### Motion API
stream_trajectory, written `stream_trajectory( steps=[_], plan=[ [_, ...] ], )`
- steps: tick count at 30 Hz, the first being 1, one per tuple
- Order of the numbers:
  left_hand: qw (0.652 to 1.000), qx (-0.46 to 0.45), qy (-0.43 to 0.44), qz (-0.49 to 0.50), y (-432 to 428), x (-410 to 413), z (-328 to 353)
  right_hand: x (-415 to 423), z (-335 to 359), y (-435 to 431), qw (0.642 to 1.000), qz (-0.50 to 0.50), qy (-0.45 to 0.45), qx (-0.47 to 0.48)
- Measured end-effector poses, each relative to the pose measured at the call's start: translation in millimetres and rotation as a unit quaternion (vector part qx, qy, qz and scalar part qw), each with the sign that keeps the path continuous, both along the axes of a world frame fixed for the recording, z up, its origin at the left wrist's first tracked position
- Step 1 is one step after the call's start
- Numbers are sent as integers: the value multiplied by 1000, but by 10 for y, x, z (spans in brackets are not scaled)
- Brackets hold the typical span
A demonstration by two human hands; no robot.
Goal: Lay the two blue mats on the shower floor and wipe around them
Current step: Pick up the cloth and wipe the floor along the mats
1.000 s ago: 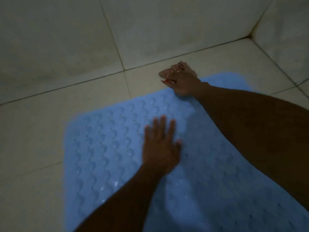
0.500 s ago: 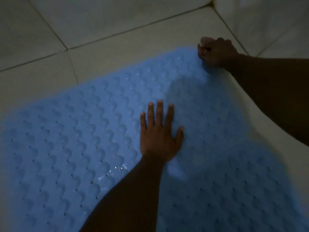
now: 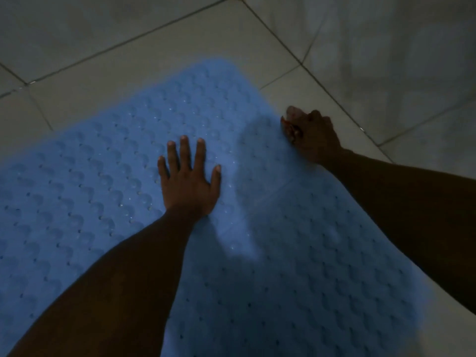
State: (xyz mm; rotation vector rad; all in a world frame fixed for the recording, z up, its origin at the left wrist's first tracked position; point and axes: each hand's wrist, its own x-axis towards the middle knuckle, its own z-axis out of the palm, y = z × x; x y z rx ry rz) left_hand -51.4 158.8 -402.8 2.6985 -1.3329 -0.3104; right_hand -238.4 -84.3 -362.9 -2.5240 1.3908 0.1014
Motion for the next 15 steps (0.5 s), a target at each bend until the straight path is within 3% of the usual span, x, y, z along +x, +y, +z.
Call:
stream_trajectory(
  steps=[5,8,11,15],
  plan=[
    [998,51,28,11,-36,-120,73,-677,113,399,1000,-9,-6,27],
    [995,-31,28,-91,56,-918,97,-956,179,635,999,4,-3,32],
    [975,-39,59,-209,334,-1865,45,-1015,245,735,999,35,6,23],
    [977,-33,29,-210,474,-2100,-23,-1075,249,694,998,46,15,40]
  ],
)
